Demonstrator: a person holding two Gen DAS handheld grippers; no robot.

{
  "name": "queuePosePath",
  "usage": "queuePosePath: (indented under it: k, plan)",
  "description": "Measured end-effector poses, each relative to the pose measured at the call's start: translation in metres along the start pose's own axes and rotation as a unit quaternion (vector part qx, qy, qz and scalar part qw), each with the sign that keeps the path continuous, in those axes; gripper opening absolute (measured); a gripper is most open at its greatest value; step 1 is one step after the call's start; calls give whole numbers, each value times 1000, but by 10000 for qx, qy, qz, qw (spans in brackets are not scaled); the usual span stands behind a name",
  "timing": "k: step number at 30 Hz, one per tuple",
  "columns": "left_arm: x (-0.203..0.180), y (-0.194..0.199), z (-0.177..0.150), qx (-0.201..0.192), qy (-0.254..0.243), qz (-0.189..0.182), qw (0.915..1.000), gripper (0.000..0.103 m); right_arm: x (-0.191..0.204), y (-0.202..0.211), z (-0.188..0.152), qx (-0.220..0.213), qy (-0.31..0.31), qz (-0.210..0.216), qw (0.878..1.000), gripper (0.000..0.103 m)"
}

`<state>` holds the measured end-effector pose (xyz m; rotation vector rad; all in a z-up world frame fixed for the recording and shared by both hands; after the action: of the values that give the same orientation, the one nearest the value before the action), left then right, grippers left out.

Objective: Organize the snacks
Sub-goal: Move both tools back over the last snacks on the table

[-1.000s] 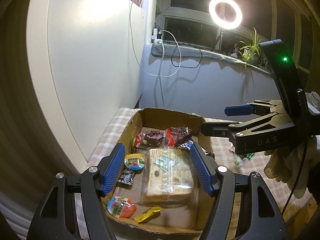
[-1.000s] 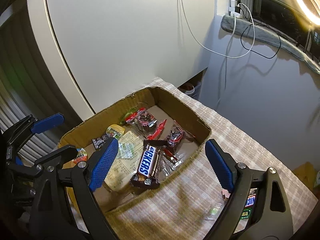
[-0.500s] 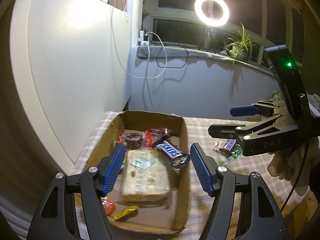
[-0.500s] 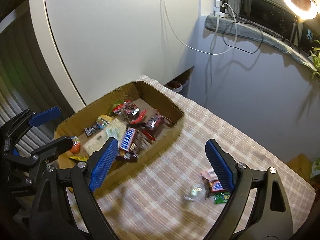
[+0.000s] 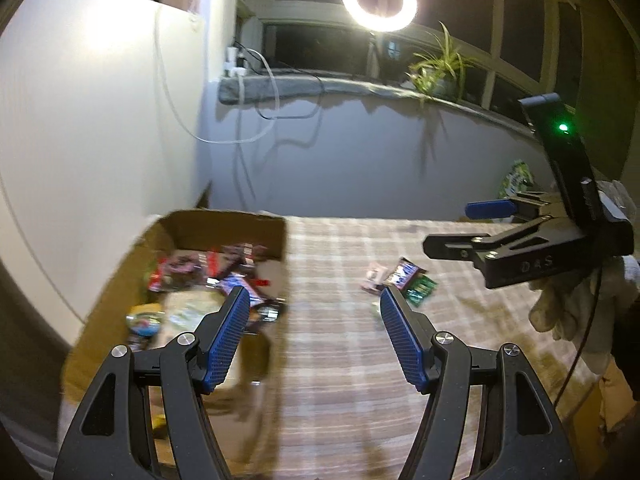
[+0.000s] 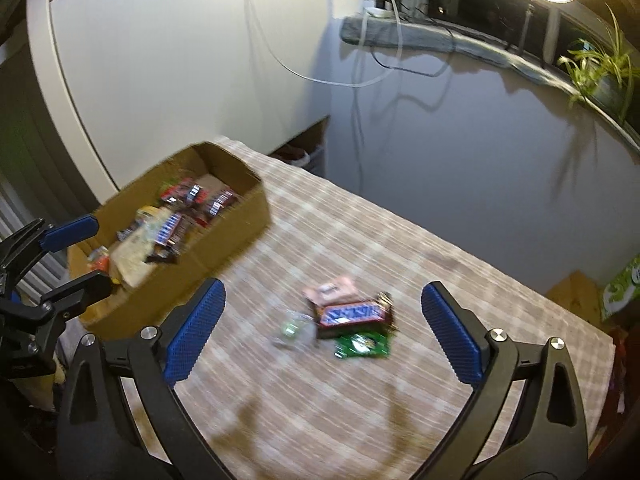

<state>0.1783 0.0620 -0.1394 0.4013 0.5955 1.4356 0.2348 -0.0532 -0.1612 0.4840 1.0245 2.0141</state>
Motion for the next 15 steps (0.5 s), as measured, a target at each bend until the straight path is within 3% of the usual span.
queuePosePath:
  k: [8, 15]
  plan:
    - [-38, -37, -15, 363, -32, -371, 9986, 67, -31, -23, -21, 262, -168, 130, 9994, 100]
    - [-53, -67, -31, 720, -51, -591, 9956, 49, -27, -46, -36, 450, 68, 235, 9987, 100]
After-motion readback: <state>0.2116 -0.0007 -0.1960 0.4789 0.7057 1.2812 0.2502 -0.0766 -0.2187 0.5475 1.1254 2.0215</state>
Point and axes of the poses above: each gripper's, at about its wrist camera, not at the fingertips, and y roughly against the way its jaws point, x to its left, z to its top, the point moved 9 cm from there along -y, roughly the way its jaws point, and after that the axes turned 3 degrees about -z, right-handed, at the moved point
